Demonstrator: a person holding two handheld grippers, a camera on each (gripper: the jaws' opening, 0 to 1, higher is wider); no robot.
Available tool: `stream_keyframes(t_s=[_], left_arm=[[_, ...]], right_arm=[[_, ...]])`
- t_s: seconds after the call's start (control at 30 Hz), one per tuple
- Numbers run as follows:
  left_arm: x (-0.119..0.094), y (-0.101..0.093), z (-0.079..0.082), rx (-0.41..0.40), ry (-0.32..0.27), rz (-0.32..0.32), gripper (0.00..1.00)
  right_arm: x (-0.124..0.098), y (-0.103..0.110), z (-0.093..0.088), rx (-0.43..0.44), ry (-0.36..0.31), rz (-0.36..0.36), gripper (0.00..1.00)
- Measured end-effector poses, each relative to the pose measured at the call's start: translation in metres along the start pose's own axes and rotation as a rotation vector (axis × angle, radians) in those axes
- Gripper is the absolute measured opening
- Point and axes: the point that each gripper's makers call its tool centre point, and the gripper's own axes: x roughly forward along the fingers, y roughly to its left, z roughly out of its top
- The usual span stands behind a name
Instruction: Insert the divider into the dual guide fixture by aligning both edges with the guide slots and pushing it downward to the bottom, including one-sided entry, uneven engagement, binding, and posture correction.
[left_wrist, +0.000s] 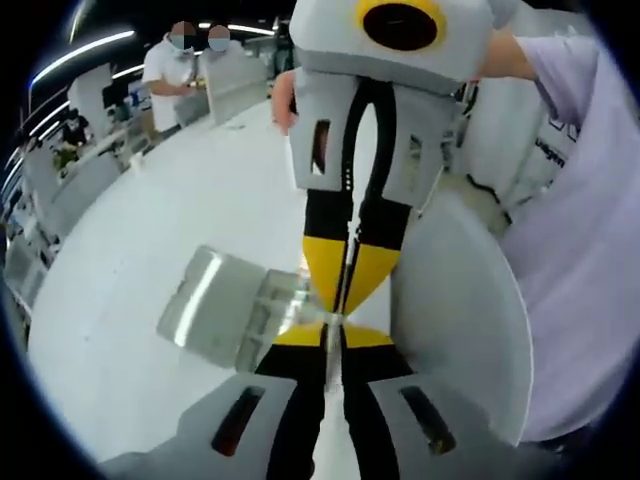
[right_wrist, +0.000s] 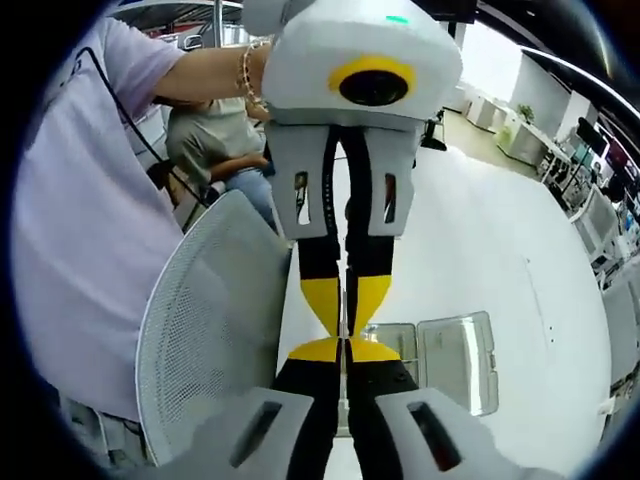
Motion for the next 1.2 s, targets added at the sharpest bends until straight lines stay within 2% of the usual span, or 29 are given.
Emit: stream_keyframes(t_s=[0.17,0.37,0.5,0.73,0.8,0.9,1.2], left_arm=[[0.002,-0.004,-0.004,0.010,0.010,-0.007,0.12],[-0.001,-0.004,-0.002,-0.002,-0.016,0.002,0.19],[-0.007,-0.001,0.000,-0.019,-0.054,0.022,0.21],[-0.019,0.004,0.001,-0.057,-0.123,0.062,0.23],[-0.022,0.004,0.001,-0.067,-0.138,0.072,0.23],[-0.029,0.006,-0.001,-0.084,-0.166,0.092,0.23],[-0.038,0.006,-0.007,-0.102,-0.194,0.104,0.23]], right_arm=[[-0.001,-0.001,0.004,0.003,-0.012,-0.006,0.00],[-0.005,-0.002,0.005,0.006,-0.022,-0.016,0.00],[-0.007,-0.003,0.007,0.021,-0.034,-0.024,0.00],[-0.011,-0.004,0.009,0.069,-0.056,-0.036,0.00],[-0.012,-0.006,0.009,0.097,-0.065,-0.052,0.00],[-0.014,-0.010,0.012,0.182,-0.103,-0.070,0.00],[-0.017,-0.012,0.004,0.183,-0.084,-0.090,0.00]])
